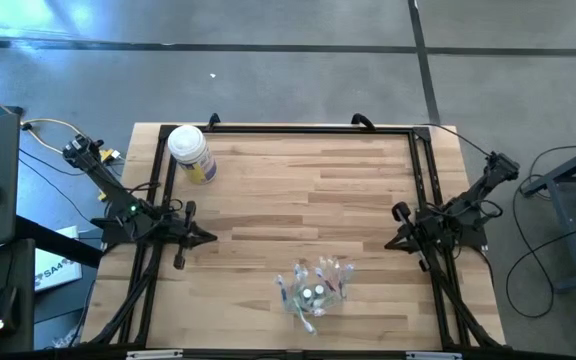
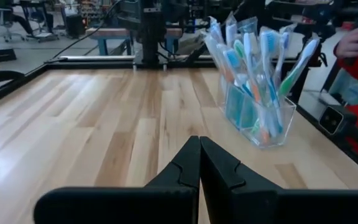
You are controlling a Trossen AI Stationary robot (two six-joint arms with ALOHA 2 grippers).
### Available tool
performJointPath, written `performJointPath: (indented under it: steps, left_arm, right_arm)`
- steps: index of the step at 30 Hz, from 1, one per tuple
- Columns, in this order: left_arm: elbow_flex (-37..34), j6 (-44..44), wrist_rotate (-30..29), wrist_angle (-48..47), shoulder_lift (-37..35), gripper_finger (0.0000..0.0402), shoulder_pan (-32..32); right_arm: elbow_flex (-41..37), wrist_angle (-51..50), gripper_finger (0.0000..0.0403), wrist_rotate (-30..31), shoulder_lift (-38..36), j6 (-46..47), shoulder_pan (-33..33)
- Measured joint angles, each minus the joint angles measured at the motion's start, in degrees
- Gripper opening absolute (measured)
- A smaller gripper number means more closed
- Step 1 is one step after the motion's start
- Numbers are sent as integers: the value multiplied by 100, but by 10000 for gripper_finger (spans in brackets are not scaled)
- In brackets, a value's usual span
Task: Pick & Place toothbrushing station
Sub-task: Return to Home Position
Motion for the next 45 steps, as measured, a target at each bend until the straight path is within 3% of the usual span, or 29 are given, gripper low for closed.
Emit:
performJointPath:
  steps: [4, 13, 45]
  left_arm:
    - [-337, 32, 145, 452, 5, 0, 0]
    - [-349, 127, 316, 438, -39, 0, 0]
    - [-371, 119, 223, 332, -35, 7, 0]
  right_arm:
    - [0, -48, 3, -186, 0, 104, -213]
    - [-3, -216, 3, -186, 48, 217, -498]
    - [-16, -463, 3, -170, 55, 170, -497]
